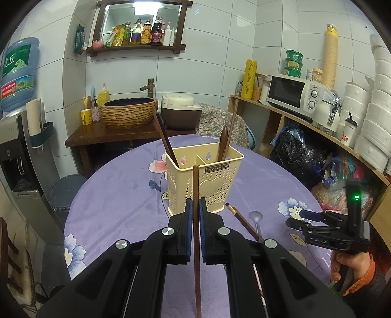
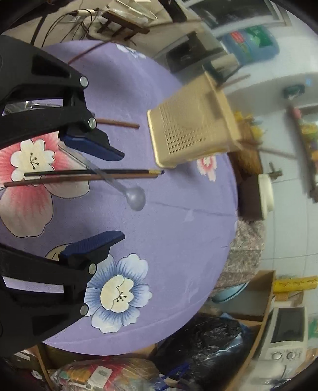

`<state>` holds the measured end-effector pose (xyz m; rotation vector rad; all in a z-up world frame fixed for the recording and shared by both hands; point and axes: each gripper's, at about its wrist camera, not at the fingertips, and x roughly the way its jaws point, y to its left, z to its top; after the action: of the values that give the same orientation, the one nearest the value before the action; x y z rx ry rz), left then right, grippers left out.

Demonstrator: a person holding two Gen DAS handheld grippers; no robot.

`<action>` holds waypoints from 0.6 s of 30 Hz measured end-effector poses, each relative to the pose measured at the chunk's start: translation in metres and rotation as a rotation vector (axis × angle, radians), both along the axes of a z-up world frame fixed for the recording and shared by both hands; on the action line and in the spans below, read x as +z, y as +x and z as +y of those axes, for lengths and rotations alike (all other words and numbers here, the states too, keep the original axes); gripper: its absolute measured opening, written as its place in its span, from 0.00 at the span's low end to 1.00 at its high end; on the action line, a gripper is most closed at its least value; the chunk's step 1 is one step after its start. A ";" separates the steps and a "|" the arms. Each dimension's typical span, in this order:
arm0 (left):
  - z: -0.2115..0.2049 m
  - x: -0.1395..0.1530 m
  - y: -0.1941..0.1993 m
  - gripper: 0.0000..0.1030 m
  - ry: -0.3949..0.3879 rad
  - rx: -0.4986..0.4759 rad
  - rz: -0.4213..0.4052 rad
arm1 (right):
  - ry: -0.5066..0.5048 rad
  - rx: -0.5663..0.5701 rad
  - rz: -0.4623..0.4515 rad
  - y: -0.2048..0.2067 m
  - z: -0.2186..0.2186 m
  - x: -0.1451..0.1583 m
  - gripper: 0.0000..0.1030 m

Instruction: Organize utensils

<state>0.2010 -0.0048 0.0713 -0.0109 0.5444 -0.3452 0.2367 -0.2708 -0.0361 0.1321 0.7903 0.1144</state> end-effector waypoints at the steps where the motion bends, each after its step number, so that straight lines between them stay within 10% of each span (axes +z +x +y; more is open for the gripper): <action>1: 0.000 0.000 0.000 0.06 -0.002 0.000 0.000 | 0.007 -0.005 0.021 0.005 0.001 -0.004 0.58; 18: -0.001 0.000 0.000 0.06 0.002 -0.015 -0.008 | -0.098 -0.162 0.257 0.098 0.035 -0.057 0.44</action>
<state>0.2015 -0.0058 0.0710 -0.0037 0.5371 -0.3594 0.3349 -0.2362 -0.0932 0.1191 1.0362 -0.0966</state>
